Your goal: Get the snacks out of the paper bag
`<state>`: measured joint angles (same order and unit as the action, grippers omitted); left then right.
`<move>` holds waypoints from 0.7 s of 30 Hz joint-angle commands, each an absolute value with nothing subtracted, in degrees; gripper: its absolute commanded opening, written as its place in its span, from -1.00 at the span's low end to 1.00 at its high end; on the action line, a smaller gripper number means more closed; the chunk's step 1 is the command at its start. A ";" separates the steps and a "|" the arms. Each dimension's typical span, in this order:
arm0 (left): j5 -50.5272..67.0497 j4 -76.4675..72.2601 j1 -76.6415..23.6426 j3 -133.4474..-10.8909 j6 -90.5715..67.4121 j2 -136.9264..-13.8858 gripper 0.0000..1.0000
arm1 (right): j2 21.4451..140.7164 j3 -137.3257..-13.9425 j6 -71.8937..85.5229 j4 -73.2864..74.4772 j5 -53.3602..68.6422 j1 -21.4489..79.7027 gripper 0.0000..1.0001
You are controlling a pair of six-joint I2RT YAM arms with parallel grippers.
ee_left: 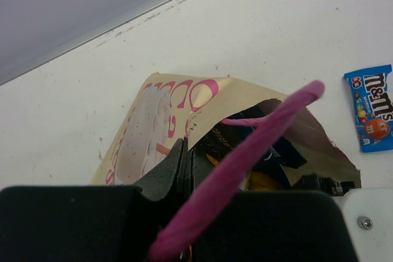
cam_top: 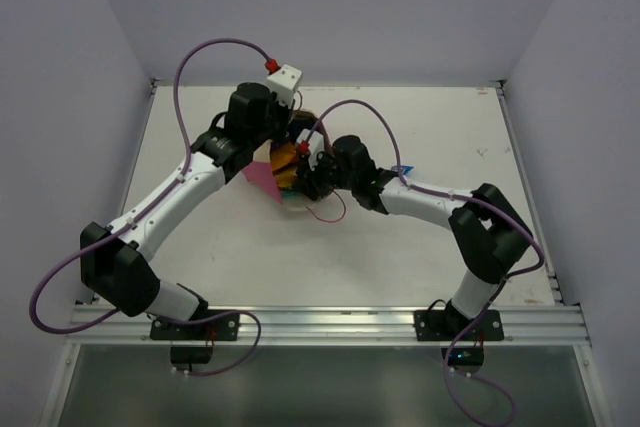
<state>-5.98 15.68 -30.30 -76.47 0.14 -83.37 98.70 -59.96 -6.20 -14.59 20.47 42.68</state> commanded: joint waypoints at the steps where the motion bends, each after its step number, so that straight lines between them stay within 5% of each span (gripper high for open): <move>1: -5.10 15.38 -29.53 -76.64 0.62 -81.03 -1.00 | 99.75 -63.19 -6.15 -13.36 19.69 42.45 -0.22; 7: -5.27 14.68 -29.44 -76.03 0.53 -80.77 -1.00 | 96.96 -63.72 -6.50 -12.05 18.98 42.45 -0.99; 21: -7.92 12.74 -29.53 -75.15 0.70 -80.86 -1.00 | 64.60 -58.10 6.67 7.36 -1.83 34.83 -1.00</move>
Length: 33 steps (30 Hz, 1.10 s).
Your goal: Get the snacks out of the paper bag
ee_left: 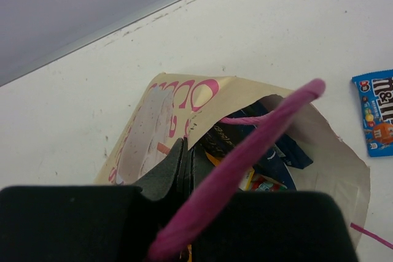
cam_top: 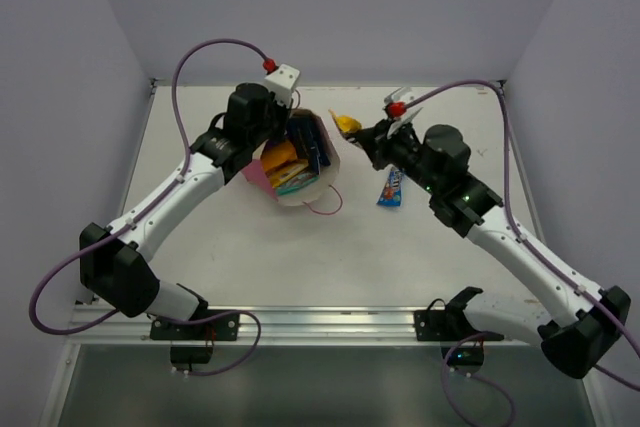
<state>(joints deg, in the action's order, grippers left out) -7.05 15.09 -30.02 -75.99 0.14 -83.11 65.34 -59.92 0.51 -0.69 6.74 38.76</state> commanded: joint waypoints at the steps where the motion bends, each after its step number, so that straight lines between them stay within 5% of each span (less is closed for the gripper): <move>1: -6.69 12.74 -29.53 -74.97 0.96 -80.77 -1.00 | 64.86 -58.10 9.46 8.25 -3.59 33.93 -0.96; 2: -5.98 12.57 -29.44 -74.27 1.23 -80.51 -1.00 | 65.21 -58.18 10.80 8.96 -5.26 33.06 -0.80; 3: -5.28 12.39 -29.53 -73.83 1.32 -80.25 -1.00 | 66.61 -58.88 12.03 11.14 -6.75 31.57 -0.42; 10: -0.62 12.13 -29.71 -71.37 0.88 -78.31 -1.00 | 71.98 -65.13 25.19 15.39 3.92 31.99 0.46; 20: -3.95 10.82 -34.71 -68.56 -9.21 -77.17 -1.00 | 78.38 -64.07 46.21 4.75 5.62 44.38 0.33; 33: -11.69 8.00 -36.30 -70.74 -19.78 -81.65 -1.00 | 92.01 -60.91 59.85 0.35 6.15 45.18 0.24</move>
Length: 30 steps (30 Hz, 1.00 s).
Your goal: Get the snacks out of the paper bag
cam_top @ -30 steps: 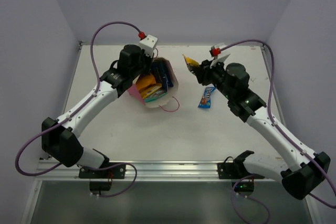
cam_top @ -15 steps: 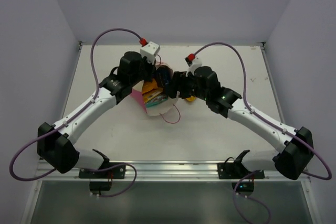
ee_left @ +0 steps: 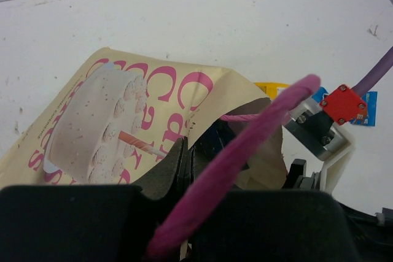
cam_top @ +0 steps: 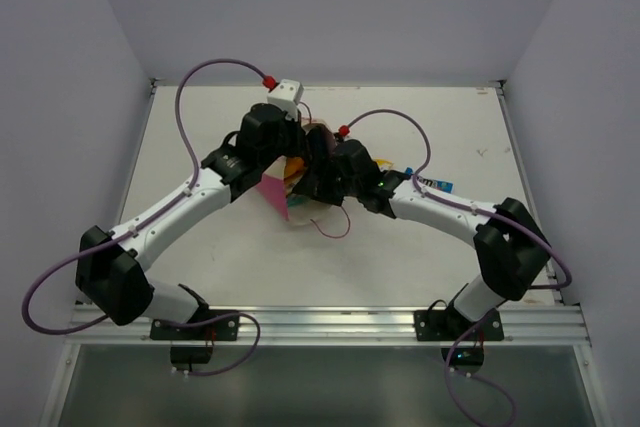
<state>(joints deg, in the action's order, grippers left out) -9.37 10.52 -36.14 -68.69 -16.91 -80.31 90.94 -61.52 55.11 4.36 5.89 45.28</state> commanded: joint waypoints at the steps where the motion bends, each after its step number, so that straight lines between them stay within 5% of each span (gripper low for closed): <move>1: -11.78 8.09 -36.21 -71.10 -19.78 -82.00 -1.00 | 92.63 -60.91 60.20 0.44 5.80 44.91 0.21; 21: -7.30 8.52 -36.91 -72.42 -20.39 -83.32 -1.00 | 105.46 -66.70 68.55 -7.38 5.44 43.07 0.05; 24: -6.77 8.79 -36.91 -72.51 -20.39 -83.15 -1.00 | 107.22 -67.41 68.64 -9.92 5.71 42.89 -0.08; 30: -11.06 10.28 -36.04 -72.33 -18.11 -82.62 -1.00 | 103.81 -63.99 66.28 -10.73 6.24 40.61 -0.91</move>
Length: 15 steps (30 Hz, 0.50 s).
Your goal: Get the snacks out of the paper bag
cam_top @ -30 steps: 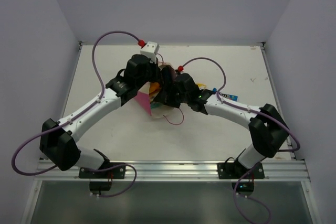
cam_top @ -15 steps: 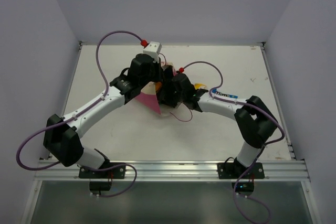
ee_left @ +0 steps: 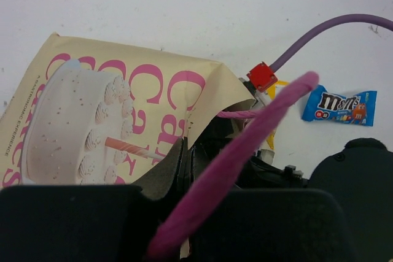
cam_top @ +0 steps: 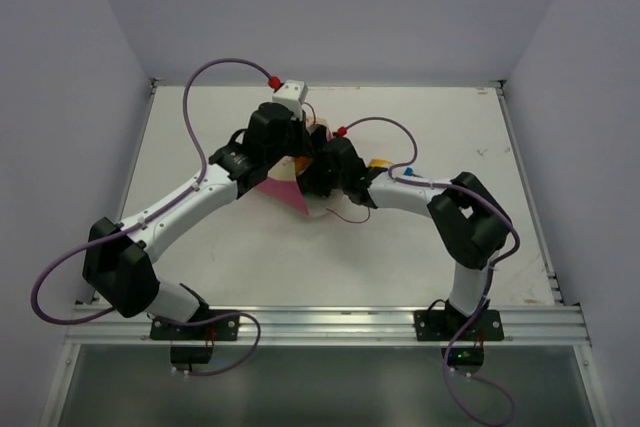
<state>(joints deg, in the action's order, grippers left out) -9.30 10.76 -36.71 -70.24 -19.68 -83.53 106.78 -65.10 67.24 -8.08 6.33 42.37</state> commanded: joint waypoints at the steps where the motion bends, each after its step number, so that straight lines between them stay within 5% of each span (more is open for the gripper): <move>1: -11.42 10.46 -35.60 -72.33 -17.67 -82.70 -1.00 | 100.49 -61.72 65.57 -9.50 6.24 39.65 -0.99; 15: -11.52 11.16 -32.78 -75.67 -9.58 -85.60 -1.00 | 68.83 -54.49 48.26 8.96 9.86 23.66 -1.00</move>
<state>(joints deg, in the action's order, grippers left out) -10.28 10.63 -33.47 -73.34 -12.86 -85.14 72.36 -53.15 53.87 4.03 11.88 26.74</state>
